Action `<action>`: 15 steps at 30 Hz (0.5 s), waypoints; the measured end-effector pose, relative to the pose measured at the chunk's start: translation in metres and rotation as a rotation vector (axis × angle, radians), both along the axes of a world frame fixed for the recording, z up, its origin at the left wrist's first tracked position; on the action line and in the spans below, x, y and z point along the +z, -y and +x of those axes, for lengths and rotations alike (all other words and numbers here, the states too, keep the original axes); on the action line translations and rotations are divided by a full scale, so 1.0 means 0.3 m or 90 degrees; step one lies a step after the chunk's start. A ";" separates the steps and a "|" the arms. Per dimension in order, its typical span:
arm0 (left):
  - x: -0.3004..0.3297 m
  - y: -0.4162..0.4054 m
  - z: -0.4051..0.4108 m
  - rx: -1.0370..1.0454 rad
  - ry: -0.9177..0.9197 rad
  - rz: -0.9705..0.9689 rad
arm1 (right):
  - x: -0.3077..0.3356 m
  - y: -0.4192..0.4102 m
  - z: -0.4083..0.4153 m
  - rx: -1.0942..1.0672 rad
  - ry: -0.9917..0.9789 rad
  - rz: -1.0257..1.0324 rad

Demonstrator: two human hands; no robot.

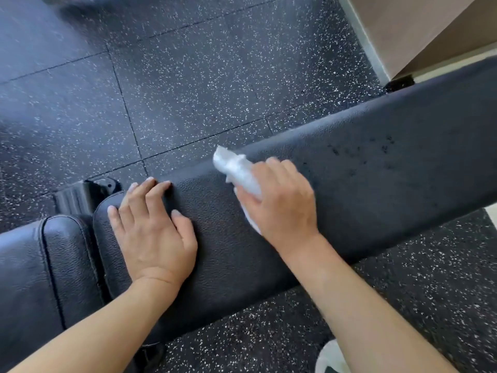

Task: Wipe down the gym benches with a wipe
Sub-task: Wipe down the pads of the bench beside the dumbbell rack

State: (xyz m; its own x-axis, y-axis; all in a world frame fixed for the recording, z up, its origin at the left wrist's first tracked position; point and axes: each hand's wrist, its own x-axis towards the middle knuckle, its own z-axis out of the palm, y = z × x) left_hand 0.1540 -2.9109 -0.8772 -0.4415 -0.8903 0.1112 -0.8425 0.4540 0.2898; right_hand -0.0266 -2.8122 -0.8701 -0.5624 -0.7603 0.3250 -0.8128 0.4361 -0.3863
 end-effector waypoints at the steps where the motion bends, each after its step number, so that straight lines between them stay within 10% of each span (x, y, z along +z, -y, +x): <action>1: -0.001 0.000 0.000 -0.001 0.003 -0.002 | 0.002 0.022 -0.105 -0.056 -0.010 0.010; 5: -0.003 0.001 0.005 0.002 0.004 0.001 | 0.026 0.154 -0.325 -0.218 0.029 0.064; 15: 0.009 -0.003 -0.001 0.006 0.005 0.020 | 0.035 0.381 0.159 0.068 0.061 0.086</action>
